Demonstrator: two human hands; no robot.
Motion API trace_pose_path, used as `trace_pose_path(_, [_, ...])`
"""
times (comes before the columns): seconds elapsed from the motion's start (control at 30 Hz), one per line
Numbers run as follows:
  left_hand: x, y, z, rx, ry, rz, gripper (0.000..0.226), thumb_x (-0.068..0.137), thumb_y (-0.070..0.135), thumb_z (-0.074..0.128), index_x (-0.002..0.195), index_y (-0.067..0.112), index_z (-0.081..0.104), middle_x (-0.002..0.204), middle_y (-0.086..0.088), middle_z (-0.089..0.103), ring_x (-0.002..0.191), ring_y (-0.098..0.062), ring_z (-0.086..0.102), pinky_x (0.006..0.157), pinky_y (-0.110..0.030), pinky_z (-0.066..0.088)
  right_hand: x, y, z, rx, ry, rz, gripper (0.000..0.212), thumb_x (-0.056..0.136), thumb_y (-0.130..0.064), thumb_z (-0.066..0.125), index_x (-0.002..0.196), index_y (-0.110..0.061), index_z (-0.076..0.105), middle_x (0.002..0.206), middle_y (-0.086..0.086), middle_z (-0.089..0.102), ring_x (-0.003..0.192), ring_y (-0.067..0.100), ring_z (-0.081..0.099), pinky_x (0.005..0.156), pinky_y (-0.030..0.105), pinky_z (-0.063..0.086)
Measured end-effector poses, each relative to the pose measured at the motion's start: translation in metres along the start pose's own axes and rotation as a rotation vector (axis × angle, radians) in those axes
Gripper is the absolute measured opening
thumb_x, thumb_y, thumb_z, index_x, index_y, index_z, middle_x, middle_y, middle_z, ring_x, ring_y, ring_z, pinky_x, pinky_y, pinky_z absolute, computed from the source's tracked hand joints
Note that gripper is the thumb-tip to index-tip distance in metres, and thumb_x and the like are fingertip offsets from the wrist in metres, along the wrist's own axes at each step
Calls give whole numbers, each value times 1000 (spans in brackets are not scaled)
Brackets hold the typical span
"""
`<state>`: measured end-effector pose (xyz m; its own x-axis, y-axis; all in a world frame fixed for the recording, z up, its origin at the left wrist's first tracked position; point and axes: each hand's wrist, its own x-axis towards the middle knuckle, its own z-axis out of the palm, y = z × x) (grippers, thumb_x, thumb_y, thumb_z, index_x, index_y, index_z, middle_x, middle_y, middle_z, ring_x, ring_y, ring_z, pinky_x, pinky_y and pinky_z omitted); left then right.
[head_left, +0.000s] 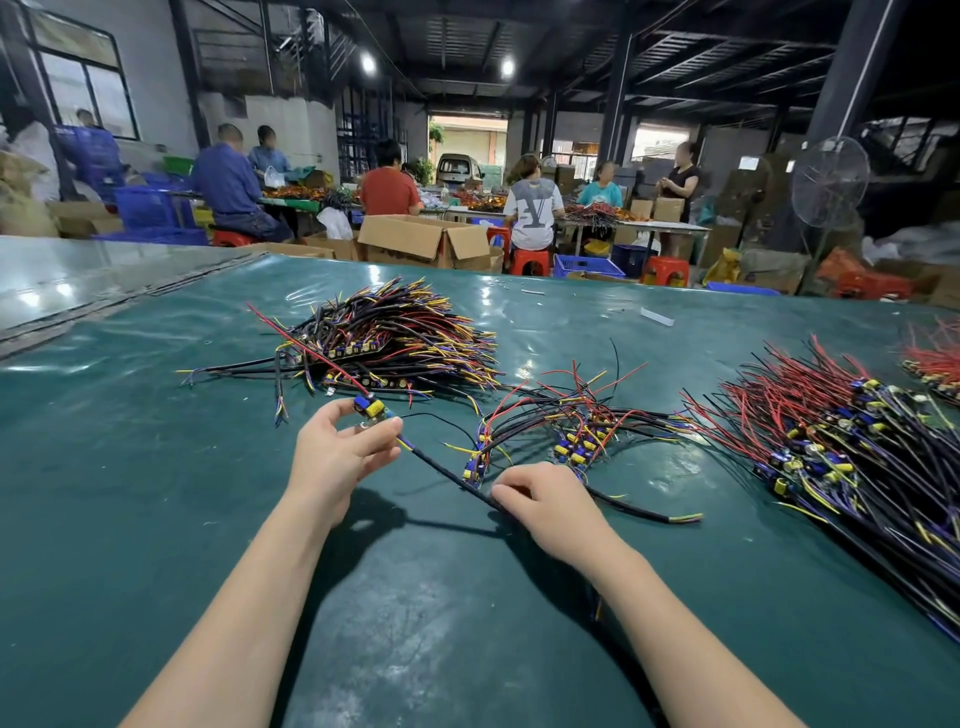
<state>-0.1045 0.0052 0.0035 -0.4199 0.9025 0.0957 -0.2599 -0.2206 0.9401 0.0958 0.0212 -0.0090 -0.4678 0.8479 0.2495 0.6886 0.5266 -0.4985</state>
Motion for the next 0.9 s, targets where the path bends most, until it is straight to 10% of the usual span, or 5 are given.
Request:
trace_pose_path(0.13, [1, -1, 1, -44, 11, 25, 25, 80, -10, 63, 90, 10, 52, 65, -4, 65, 47, -4, 61, 48, -15, 51, -2, -2, -6, 271, -76, 22, 38, 94, -23, 50, 56, -22, 44, 52, -3, 39, 46, 3, 34, 51, 22, 28])
trace_pose_path(0.37, [1, -6, 5, -34, 157, 175, 41, 77, -10, 66, 108, 6, 45, 72, -10, 61, 47, -4, 62, 49, -15, 52, -1, -10, 0, 257, 45, 99, 37, 89, -24, 57, 53, -27, 47, 45, -8, 39, 46, 3, 33, 51, 20, 27])
trace_pose_path(0.57, [0, -11, 7, -48, 375, 256, 43, 74, -12, 68, 86, 22, 43, 66, -11, 59, 41, -2, 59, 47, -16, 52, 2, -25, 5, 259, 197, 149, 38, 84, -27, 63, 60, 2, 59, 50, 2, 42, 53, 15, 35, 54, 28, 27])
trace_pose_path(0.77, [3, -11, 0, -77, 390, 210, 45, 75, -13, 67, 104, 10, 40, 70, -10, 60, 43, -2, 60, 48, -16, 52, -2, -15, -3, 849, -52, 295, 28, 90, -7, 53, 64, -12, 60, 42, -10, 42, 37, 3, 33, 38, 13, 22])
trace_pose_path(0.9, [4, -13, 1, -66, 389, 218, 46, 75, -10, 69, 104, 13, 41, 69, -10, 60, 42, -2, 59, 50, -16, 53, -1, -10, -1, 692, 20, 385, 33, 81, -11, 65, 49, -13, 56, 37, -7, 32, 40, 10, 26, 39, 16, 18])
